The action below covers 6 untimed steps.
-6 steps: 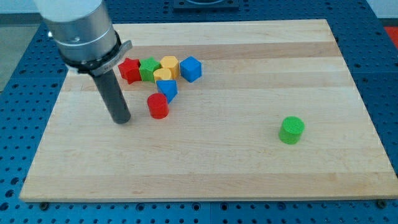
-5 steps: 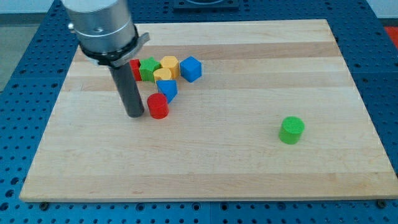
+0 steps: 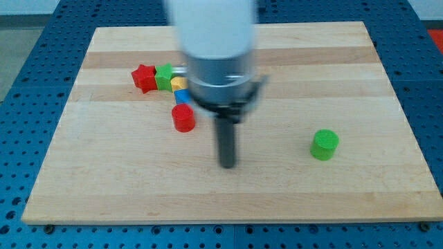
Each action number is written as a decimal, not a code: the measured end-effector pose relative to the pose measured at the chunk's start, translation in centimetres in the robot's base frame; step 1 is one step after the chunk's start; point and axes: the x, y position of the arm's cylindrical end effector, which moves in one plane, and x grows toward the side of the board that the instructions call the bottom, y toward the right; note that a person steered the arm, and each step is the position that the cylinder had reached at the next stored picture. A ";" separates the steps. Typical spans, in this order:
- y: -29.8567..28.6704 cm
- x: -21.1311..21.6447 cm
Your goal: Move the green circle bottom right to the red circle
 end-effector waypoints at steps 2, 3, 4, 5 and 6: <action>13.8 2.2; 17.0 4.5; 20.2 0.0; 16.2 -1.3; 10.4 -0.8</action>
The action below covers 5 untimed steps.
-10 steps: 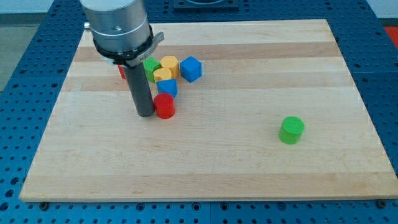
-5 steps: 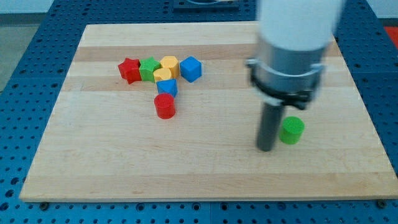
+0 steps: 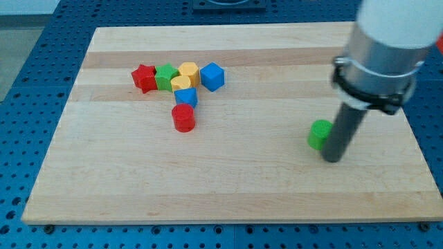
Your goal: Move the green circle bottom right to the red circle
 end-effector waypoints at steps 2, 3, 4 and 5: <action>5.7 -2.8; 8.8 -4.2; 7.4 -5.3; 5.9 -4.8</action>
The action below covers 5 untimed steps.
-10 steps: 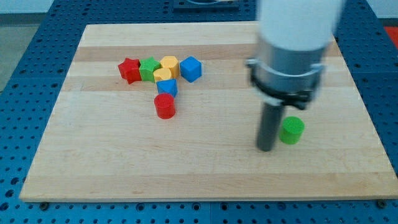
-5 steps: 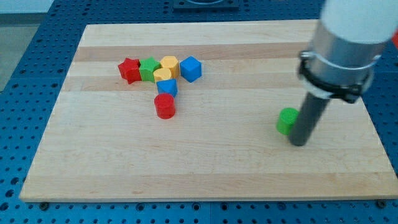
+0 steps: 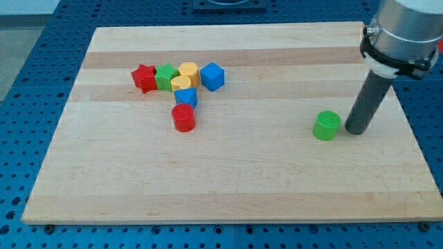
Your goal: Move the green circle bottom right to the red circle
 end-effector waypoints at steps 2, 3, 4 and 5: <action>-3.8 -0.8; -5.3 -0.9; -8.6 -0.9; -11.4 -1.1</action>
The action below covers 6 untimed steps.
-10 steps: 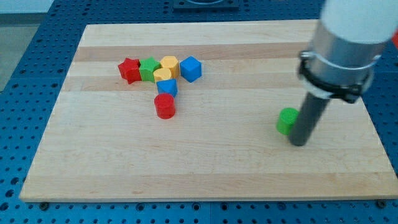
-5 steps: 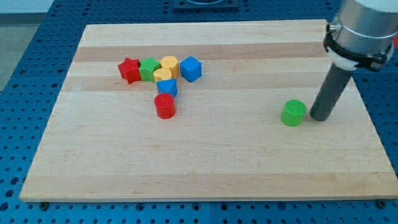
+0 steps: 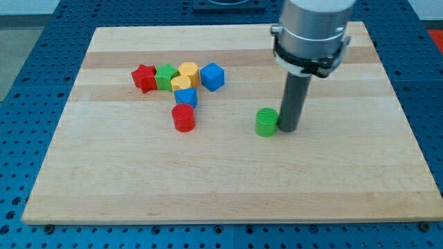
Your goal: Move the green circle bottom right to the red circle
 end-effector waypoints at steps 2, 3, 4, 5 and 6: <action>-4.0 -1.4; -4.2 -2.5; -6.4 -2.2; -7.9 -1.5; -8.6 -1.0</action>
